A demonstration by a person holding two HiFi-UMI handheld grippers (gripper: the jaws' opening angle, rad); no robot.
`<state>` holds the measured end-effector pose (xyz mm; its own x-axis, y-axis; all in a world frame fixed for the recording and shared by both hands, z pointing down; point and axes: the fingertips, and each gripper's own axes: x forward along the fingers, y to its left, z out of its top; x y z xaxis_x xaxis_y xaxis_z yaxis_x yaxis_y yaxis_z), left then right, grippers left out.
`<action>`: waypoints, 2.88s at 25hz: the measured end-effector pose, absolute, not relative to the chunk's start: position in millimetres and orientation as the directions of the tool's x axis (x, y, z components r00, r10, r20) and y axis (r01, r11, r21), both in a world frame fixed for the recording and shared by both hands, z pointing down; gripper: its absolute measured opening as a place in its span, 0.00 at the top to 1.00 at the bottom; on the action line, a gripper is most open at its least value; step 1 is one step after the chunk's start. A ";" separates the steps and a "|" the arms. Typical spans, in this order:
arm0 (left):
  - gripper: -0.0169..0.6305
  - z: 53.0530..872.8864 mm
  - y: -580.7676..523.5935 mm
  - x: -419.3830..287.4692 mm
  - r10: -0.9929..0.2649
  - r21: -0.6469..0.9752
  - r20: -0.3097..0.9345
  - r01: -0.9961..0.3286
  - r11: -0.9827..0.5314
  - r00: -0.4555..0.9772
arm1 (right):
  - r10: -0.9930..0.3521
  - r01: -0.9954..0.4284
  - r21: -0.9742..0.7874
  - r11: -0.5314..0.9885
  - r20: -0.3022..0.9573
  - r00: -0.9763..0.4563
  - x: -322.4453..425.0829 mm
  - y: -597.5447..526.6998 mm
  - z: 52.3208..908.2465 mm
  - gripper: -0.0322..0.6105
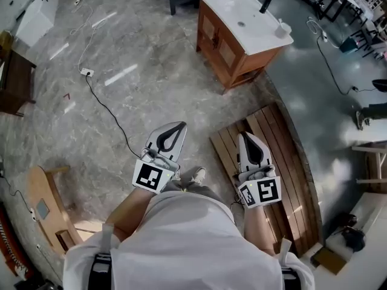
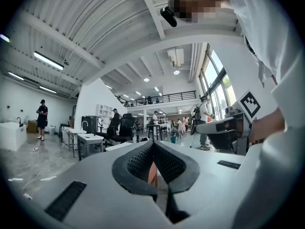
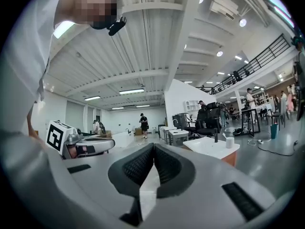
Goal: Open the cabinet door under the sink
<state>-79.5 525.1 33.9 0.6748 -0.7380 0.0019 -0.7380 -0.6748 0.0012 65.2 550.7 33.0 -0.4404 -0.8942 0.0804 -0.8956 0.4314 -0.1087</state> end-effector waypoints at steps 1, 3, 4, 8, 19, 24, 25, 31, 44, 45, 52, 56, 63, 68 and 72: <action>0.95 34.4 524.5 -76.7 -0.739 -0.001 0.003 -0.739 -0.673 0.673 | -0.892 -0.894 -0.102 0.437 0.083 -0.445 66.7 549.1 33.9 0.90; 0.95 35.7 523.2 -70.5 -0.743 -0.004 0.008 -0.743 -0.669 0.669 | -0.885 -0.889 -0.090 0.450 0.086 -0.457 70.2 546.0 35.5 0.90; 0.95 36.2 522.1 -67.4 -0.746 -0.004 0.010 -0.746 -0.666 0.666 | -0.881 -0.885 -0.089 0.458 0.085 -0.465 72.0 544.2 36.1 0.90; 0.95 38.7 515.7 -54.6 -0.761 -0.009 0.017 -0.761 -0.649 0.649 | -0.866 -0.869 -0.090 0.487 0.078 -0.494 83.0 537.2 38.7 0.90; 0.95 46.7 479.9 -46.4 -0.793 0.001 0.016 -0.793 -0.609 0.609 | -0.846 -0.848 -0.091 0.522 0.075 -0.528 95.5 497.4 48.9 0.90; 0.95 58.8 437.1 -50.4 -0.787 0.026 0.008 -0.787 -0.616 0.616 | -0.842 -0.848 -0.073 0.526 0.100 -0.531 88.0 458.1 54.9 0.90; 0.95 62.6 424.6 -52.0 -0.785 0.034 0.006 -0.784 -0.619 0.620 | -0.842 -0.848 -0.067 0.525 0.107 -0.529 85.8 445.9 57.6 0.90; 0.95 84.0 309.9 -77.8 -0.749 0.072 0.009 -0.748 -0.660 0.662 | -0.852 -0.865 -0.042 0.500 0.154 -0.500 53.6 332.9 68.7 0.90; 0.95 90.3 73.8 -148.7 -0.690 0.139 0.007 -0.684 -0.717 0.724 | -0.864 -0.893 0.023 0.450 0.264 -0.429 -35.6 124.3 60.5 0.90; 0.95 92.9 66.3 -146.4 -0.683 0.146 0.008 -0.677 -0.722 0.730 | -0.865 -0.897 0.020 0.441 0.274 -0.420 -34.4 118.7 63.7 0.90; 0.95 99.3 34.7 -116.2 -0.625 0.140 0.011 -0.620 -0.772 0.780 | -0.883 -0.915 0.025 0.402 0.276 -0.380 -14.8 81.6 66.6 0.90; 0.95 100.6 16.1 -94.2 -0.619 0.132 0.015 -0.615 -0.777 0.785 | -0.891 -0.919 0.024 0.393 0.257 -0.374 2.4 60.9 63.7 0.90; 0.95 81.6 -21.3 -51.8 -0.634 0.073 0.001 -0.632 -0.771 0.773 | -0.906 -0.926 0.017 0.378 0.213 -0.366 54.0 19.3 58.5 0.90; 0.95 96.6 -38.0 -43.3 -0.661 0.060 0.047 -0.663 -0.746 0.749 | -0.884 -0.914 -0.020 0.406 0.246 -0.398 66.3 -6.7 92.5 0.90; 0.95 131.2 -64.4 -39.9 -0.695 0.090 0.063 -0.697 -0.711 0.717 | -0.873 -0.909 -0.026 0.416 0.270 -0.407 68.9 -40.5 135.1 0.90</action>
